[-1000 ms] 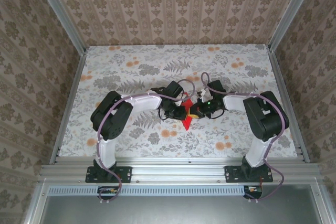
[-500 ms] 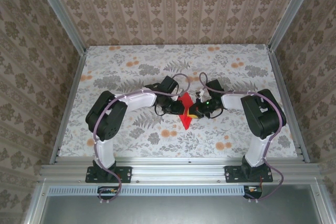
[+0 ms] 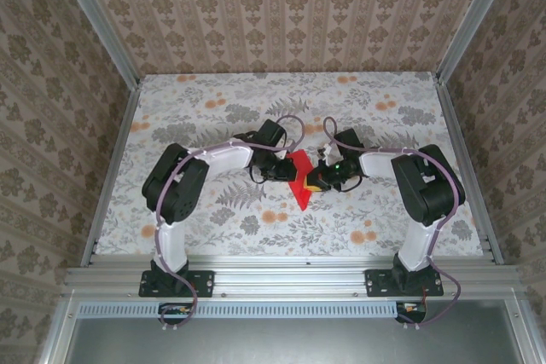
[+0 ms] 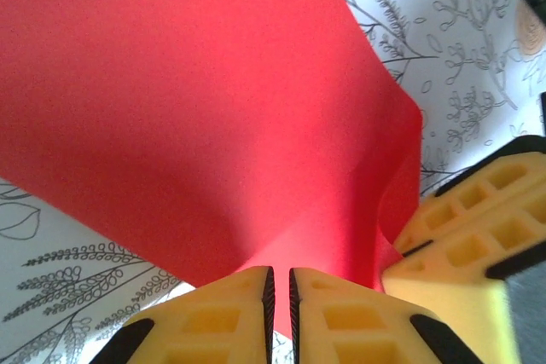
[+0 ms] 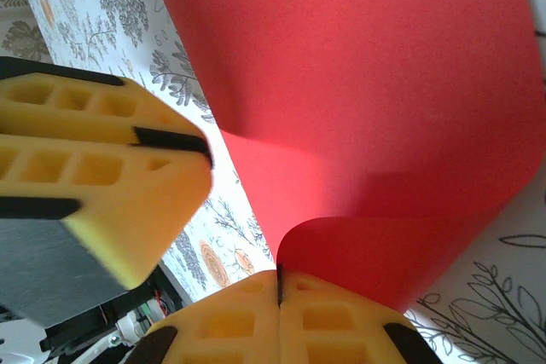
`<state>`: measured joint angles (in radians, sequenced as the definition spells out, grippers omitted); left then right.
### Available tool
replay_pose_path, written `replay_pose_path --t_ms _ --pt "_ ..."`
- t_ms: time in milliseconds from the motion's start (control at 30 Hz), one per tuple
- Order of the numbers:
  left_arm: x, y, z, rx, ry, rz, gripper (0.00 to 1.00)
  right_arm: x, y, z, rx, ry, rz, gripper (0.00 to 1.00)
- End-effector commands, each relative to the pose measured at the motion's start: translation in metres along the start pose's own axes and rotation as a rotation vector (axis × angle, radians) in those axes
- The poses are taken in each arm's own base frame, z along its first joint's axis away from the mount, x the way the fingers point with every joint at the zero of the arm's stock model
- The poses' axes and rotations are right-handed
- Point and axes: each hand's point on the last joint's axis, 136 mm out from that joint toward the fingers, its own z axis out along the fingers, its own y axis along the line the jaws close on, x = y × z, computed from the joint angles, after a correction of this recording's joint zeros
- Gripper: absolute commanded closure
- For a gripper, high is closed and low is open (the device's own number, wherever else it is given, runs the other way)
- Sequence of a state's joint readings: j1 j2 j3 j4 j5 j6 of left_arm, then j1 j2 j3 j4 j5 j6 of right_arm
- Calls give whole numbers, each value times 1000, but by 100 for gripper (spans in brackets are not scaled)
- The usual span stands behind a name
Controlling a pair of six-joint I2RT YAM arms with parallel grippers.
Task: Fold a paper plane with a square sheet of paper (pick it up from the middle)
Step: Third fold the triangle at the center of the table.
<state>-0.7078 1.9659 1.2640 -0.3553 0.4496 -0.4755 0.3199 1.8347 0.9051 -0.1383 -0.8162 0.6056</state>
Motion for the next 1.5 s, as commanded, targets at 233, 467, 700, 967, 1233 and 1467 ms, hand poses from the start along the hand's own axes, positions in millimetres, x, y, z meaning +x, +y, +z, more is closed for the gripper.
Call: replay_pose_path --t_ms 233,467,700,967,1233,1467 --pt "0 4 13 14 33 12 84 0 5 4 8 14 -7 96" --pt "6 7 15 14 46 5 84 -1 7 8 13 17 -7 96" --pt "8 7 17 19 51 2 84 -3 5 11 38 20 -9 96" --pt "8 7 18 30 49 -5 84 -1 -1 15 62 30 -4 95" --pt "9 7 20 35 54 -9 84 -4 -2 18 65 23 0 95" --pt "11 7 20 37 54 -14 84 -9 -2 20 64 3 11 95"
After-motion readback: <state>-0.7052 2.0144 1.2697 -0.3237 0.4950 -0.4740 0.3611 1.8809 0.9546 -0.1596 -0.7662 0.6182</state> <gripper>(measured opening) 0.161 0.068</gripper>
